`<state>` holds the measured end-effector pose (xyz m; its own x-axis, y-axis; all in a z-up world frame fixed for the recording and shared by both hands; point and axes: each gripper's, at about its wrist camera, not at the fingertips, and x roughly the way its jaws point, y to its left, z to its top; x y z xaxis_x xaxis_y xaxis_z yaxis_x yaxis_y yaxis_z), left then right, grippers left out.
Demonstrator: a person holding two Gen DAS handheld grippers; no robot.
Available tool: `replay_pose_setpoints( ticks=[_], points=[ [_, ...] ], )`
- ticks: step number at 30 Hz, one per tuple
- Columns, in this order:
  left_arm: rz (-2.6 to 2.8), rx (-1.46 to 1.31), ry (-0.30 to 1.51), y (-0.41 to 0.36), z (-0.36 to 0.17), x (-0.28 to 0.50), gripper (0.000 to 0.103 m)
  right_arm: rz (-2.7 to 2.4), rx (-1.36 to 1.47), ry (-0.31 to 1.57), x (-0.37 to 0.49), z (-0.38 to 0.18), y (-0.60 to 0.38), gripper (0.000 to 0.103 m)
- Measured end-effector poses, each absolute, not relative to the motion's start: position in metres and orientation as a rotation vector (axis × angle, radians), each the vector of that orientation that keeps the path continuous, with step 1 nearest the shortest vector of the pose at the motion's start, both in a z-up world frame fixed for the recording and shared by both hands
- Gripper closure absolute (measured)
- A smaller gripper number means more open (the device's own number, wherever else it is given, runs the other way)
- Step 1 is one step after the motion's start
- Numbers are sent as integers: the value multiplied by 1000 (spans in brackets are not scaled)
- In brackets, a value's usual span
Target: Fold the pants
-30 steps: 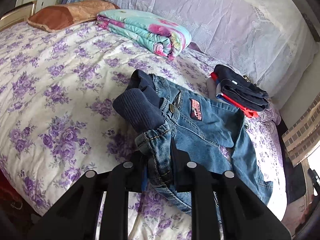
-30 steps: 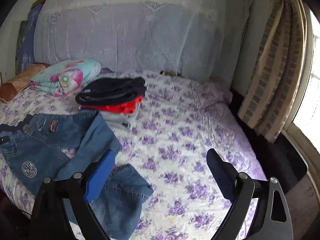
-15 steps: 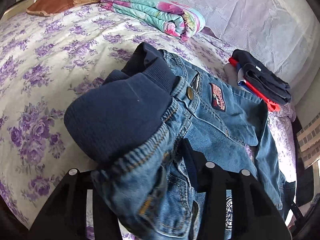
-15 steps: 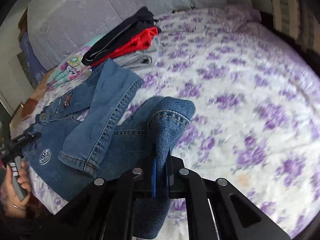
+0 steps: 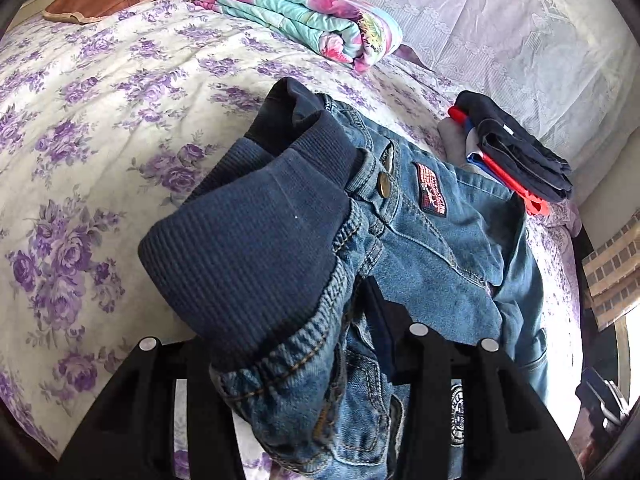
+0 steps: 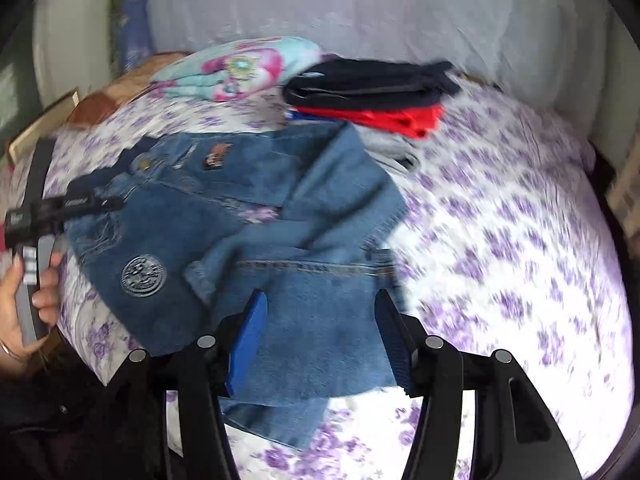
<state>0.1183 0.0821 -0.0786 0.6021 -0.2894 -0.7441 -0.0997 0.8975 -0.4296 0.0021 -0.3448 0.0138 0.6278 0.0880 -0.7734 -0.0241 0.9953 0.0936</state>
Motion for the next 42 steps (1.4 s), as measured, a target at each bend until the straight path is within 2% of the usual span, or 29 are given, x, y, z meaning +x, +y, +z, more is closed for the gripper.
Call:
replay_pose_setpoints(
  ticks=[2,4,8,13,14,15,16,18,19,20,23,25,27,29,30,31,32,34,36,37,39,40,42],
  points=[
    [-122,-463,931,83,-79,120,59,-21,211,855,-22,13,-399,42],
    [-124,-464,931,83,-79,121,59,-51,353,845,-37,0,-442,31],
    [-115,-461,927,80,-79,122,59,131,752,915,-25,-58,-468,27],
    [-114,-472,925,81,-80,121,59,186,684,974,14,-90,-405,27],
    [-118,-465,927,80,-81,123,54,168,652,945,18,-87,-398,32],
    [-119,-458,932,80,-81,123,52,165,634,934,24,-83,-396,65],
    [-113,-453,925,80,-81,123,53,166,627,930,26,-77,-394,76],
    [-105,-448,900,82,-78,122,64,120,533,868,19,-53,-397,80],
    [-114,-462,886,85,-74,120,75,72,477,829,9,-37,-401,81],
    [-105,-460,867,87,-69,116,81,18,435,786,-5,-19,-414,81],
    [-73,-405,809,84,-49,97,86,-172,384,665,-50,31,-449,83],
    [-72,-408,778,88,-38,81,87,-341,368,625,-78,49,-480,83],
    [-57,-434,772,96,-36,69,86,-463,347,656,-99,46,-508,81],
    [-30,-470,796,107,-43,64,86,-583,335,766,-107,18,-531,83],
    [-11,-471,818,113,-52,65,84,-633,305,852,-107,-5,-541,79],
    [3,-488,848,119,-63,67,78,-652,293,928,-102,-26,-545,68],
    [9,-515,885,125,-74,69,74,-689,288,962,-102,-43,-549,64],
    [-18,-515,874,127,-77,66,73,-694,281,914,-107,-48,-540,63],
    [1,-477,861,124,-68,60,65,-597,221,828,-100,-32,-506,62],
    [0,-467,852,123,-63,57,58,-485,170,793,-95,-20,-481,51],
    [2,-452,837,124,-54,50,55,-273,63,720,-80,-2,-424,23],
    [1,-453,831,126,-49,47,55,-163,-9,686,-73,5,-391,17],
    [9,-464,821,133,-42,37,55,19,-177,658,-59,8,-328,15]
  ],
)
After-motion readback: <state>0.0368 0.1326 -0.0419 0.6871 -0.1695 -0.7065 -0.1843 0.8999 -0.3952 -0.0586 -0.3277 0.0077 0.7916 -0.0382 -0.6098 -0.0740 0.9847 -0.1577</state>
